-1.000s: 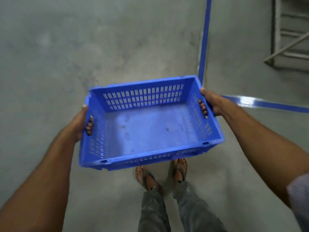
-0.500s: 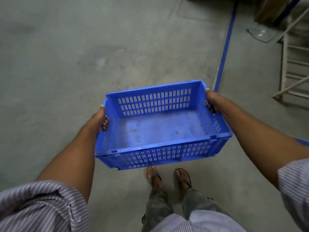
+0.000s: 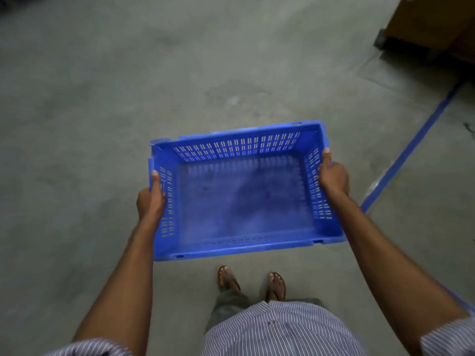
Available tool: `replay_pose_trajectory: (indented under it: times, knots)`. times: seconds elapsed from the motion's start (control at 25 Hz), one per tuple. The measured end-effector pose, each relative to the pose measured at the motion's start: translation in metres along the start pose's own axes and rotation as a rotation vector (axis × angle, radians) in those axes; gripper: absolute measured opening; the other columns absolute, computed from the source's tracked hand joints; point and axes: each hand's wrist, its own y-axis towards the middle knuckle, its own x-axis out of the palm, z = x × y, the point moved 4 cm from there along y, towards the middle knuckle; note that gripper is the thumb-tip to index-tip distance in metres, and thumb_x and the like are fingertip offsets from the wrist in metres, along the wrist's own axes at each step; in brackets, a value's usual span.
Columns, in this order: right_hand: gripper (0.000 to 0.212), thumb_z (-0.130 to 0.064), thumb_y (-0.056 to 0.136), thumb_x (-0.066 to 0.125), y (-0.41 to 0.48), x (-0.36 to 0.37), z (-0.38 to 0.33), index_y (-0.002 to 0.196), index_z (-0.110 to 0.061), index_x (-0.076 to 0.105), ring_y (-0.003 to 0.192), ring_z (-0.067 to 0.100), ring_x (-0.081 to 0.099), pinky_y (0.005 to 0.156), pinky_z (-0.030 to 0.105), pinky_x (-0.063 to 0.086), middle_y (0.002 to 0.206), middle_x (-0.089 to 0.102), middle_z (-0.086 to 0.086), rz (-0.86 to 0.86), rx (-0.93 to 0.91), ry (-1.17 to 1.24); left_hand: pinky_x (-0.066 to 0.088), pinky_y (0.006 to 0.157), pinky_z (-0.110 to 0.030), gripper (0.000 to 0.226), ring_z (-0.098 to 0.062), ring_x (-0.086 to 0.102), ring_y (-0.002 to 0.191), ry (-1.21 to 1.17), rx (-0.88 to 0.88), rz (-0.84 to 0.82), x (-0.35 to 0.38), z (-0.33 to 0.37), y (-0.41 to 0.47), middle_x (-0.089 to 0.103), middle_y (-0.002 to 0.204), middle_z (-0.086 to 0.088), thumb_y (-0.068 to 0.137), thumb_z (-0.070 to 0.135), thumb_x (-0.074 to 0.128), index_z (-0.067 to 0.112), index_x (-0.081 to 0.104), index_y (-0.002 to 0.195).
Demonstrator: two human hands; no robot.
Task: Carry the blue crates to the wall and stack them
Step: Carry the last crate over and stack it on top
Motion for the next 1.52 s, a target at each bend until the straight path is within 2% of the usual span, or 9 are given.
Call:
replay_pose_trajectory:
  times: [0.16,0.48,0.6,0.68,0.8,0.92,1.08,1.24,1.52]
  knots:
    - [0.089,-0.076,0.093,0.018,-0.052,0.031,-0.040,0.105,-0.005,0.071,0.107,0.041,0.063,0.087,0.042,0.047,0.112,0.069,0.025,-0.056,-0.147,-0.064,0.039,0.044,-0.024,0.070,-0.012,0.043,0.030,-0.142,-0.024,0.146,-0.077,-0.035,-0.032,0.047,0.040,0.003,0.089,0.078,0.044,0.016,0.054,0.058]
    - [0.081,-0.072,0.097,0.021,-0.187,0.140,-0.090,0.089,-0.007,0.069,0.090,0.036,0.062,0.073,0.036,0.039,0.093,0.068,0.020,-0.259,-0.404,-0.119,0.035,0.043,-0.021,0.072,-0.011,0.039,0.029,-0.314,-0.179,0.412,-0.243,-0.174,-0.078,0.045,0.036,0.004,0.082,0.084,0.045,0.016,0.054,0.059]
    - [0.080,-0.073,0.096,0.024,-0.257,0.204,-0.109,0.076,-0.008,0.068,0.073,0.031,0.059,0.067,0.034,0.038,0.075,0.066,0.014,-0.447,-0.466,-0.116,0.032,0.041,-0.019,0.069,-0.011,0.035,0.028,-0.399,-0.248,0.471,-0.322,-0.235,-0.098,0.042,0.036,0.005,0.086,0.079,0.048,0.016,0.053,0.061]
    - [0.075,-0.075,0.093,0.032,-0.302,0.251,-0.122,0.067,-0.011,0.063,0.055,0.026,0.052,0.056,0.032,0.039,0.062,0.060,0.008,-0.623,-0.426,-0.049,0.029,0.039,-0.017,0.065,-0.010,0.032,0.029,-0.457,-0.289,0.457,-0.375,-0.272,-0.107,0.042,0.038,0.005,0.089,0.076,0.049,0.016,0.052,0.064]
    - [0.059,-0.070,0.094,0.038,-0.377,0.323,-0.145,0.071,-0.019,0.053,0.039,0.014,0.035,0.041,0.018,0.027,0.059,0.047,0.001,-0.870,-0.328,-0.025,0.027,0.037,-0.014,0.059,-0.011,0.031,0.031,-0.519,-0.351,0.426,-0.457,-0.321,-0.115,0.042,0.040,0.005,0.092,0.072,0.048,0.017,0.051,0.069]
    - [0.056,-0.066,0.099,0.032,-0.456,0.392,-0.168,0.070,-0.020,0.046,0.030,0.009,0.031,0.036,0.012,0.023,0.050,0.043,-0.003,-1.067,-0.310,-0.159,0.026,0.036,-0.013,0.058,-0.010,0.031,0.030,-0.566,-0.422,0.424,-0.535,-0.367,-0.124,0.042,0.041,0.005,0.095,0.069,0.044,0.017,0.049,0.069]
    - [0.061,-0.067,0.099,0.027,-0.541,0.478,-0.193,0.069,-0.018,0.045,0.031,0.011,0.037,0.035,0.014,0.025,0.046,0.044,-0.002,-1.200,-0.348,-0.268,0.025,0.035,-0.014,0.059,-0.010,0.032,0.030,-0.598,-0.501,0.484,-0.611,-0.415,-0.126,0.041,0.044,0.003,0.097,0.067,0.042,0.016,0.048,0.070]
    - [0.060,-0.065,0.101,0.026,-0.629,0.571,-0.228,0.069,-0.017,0.045,0.030,0.010,0.035,0.036,0.012,0.025,0.059,0.041,0.003,-1.232,-0.477,-0.336,0.025,0.037,-0.015,0.058,-0.011,0.031,0.031,-0.623,-0.555,0.611,-0.679,-0.460,-0.110,0.040,0.046,0.002,0.098,0.066,0.043,0.015,0.048,0.070]
    - [0.061,-0.062,0.101,0.026,-0.788,0.730,-0.287,0.069,-0.015,0.047,0.044,0.018,0.034,0.039,0.017,0.025,0.061,0.044,0.007,-1.375,-0.643,-0.506,0.025,0.034,-0.012,0.059,-0.009,0.033,0.026,-0.737,-0.695,0.753,-0.794,-0.528,-0.098,0.041,0.037,0.004,0.100,0.064,0.036,0.014,0.045,0.071]
